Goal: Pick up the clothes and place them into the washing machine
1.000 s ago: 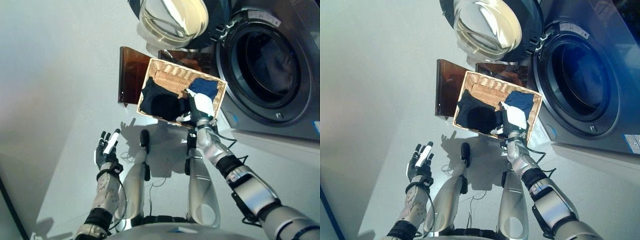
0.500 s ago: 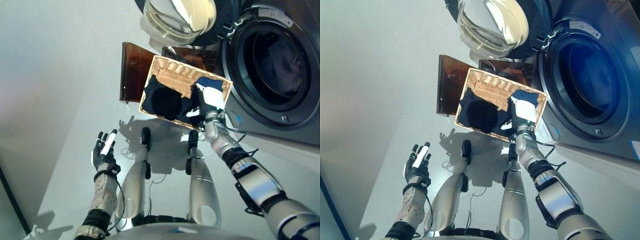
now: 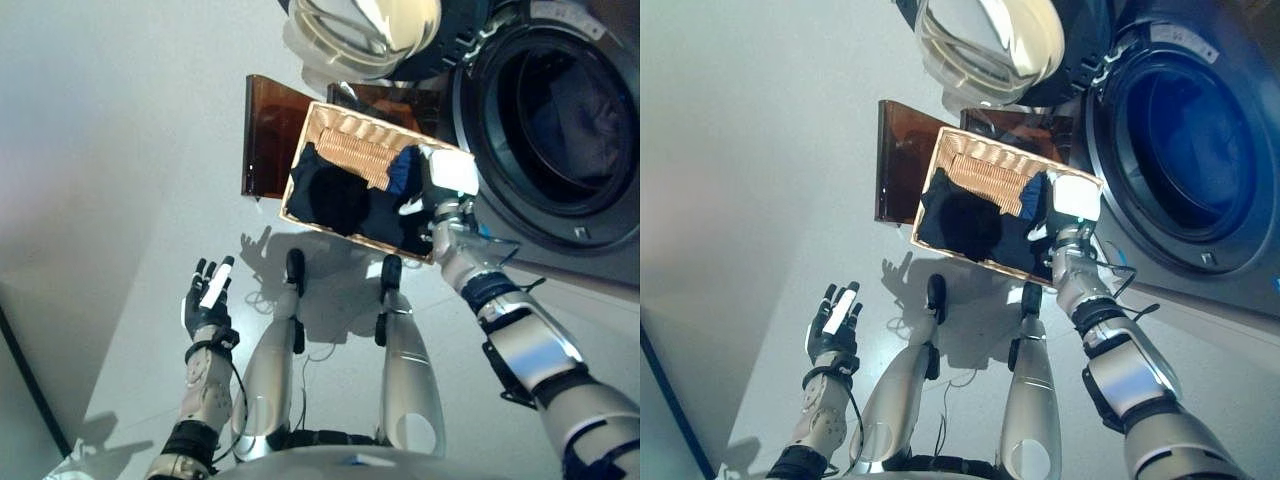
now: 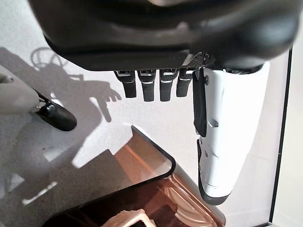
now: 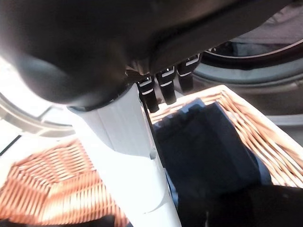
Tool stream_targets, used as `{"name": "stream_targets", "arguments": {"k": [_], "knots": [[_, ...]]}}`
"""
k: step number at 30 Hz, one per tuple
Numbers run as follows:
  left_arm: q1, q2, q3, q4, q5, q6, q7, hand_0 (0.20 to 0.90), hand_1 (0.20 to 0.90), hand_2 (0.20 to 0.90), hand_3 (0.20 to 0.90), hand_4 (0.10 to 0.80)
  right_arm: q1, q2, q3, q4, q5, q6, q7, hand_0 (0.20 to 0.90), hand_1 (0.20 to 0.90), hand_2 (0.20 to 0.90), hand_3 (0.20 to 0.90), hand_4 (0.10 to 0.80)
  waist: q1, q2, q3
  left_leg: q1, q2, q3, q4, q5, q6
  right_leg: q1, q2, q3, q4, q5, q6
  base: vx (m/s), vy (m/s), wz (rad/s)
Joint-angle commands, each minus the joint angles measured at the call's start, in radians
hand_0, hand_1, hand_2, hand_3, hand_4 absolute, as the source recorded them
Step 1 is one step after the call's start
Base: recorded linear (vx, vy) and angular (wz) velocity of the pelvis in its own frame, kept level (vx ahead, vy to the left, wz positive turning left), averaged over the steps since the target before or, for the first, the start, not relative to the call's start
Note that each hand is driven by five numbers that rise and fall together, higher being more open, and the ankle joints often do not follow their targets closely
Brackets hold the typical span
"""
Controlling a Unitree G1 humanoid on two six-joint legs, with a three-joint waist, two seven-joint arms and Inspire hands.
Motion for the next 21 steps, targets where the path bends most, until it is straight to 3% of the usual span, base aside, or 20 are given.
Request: {"name": "stream_targets", "arguments": {"k": [1,21], "knots": [[0.078,0.098,0.005,-0.134,-0.025,-0.060,-0.011,0.900,0.900,0.900,0.900,0.800,-0.104,-0.053,0.019,-0.009,-0.033,0.003,-0.034,0.900,0.900,0.900,0.900,0.800,0.008,0.007,-0.020,-0.071,0.006,-0.002,0.080,-0.045,-0.074,0.002,-0.039,0.011,-0.034,-0.013,0.026,-0.023,0.002,0.06],[0.110,0.120,-0.021,-0.265,-0.031,-0.062,-0.019,0.900,0.900,0.900,0.900,0.800,-0.216,-0.092,0.065,0.072,-0.005,-0.003,-0.015,0.900,0.900,0.900,0.900,0.800,0.033,0.042,-0.020,-0.246,-0.002,-0.011,0.090,-0.018,-0.075,-0.186,-0.039,0.003,0.003,0.006,0.025,-0.011,0.003,0.03]]}}
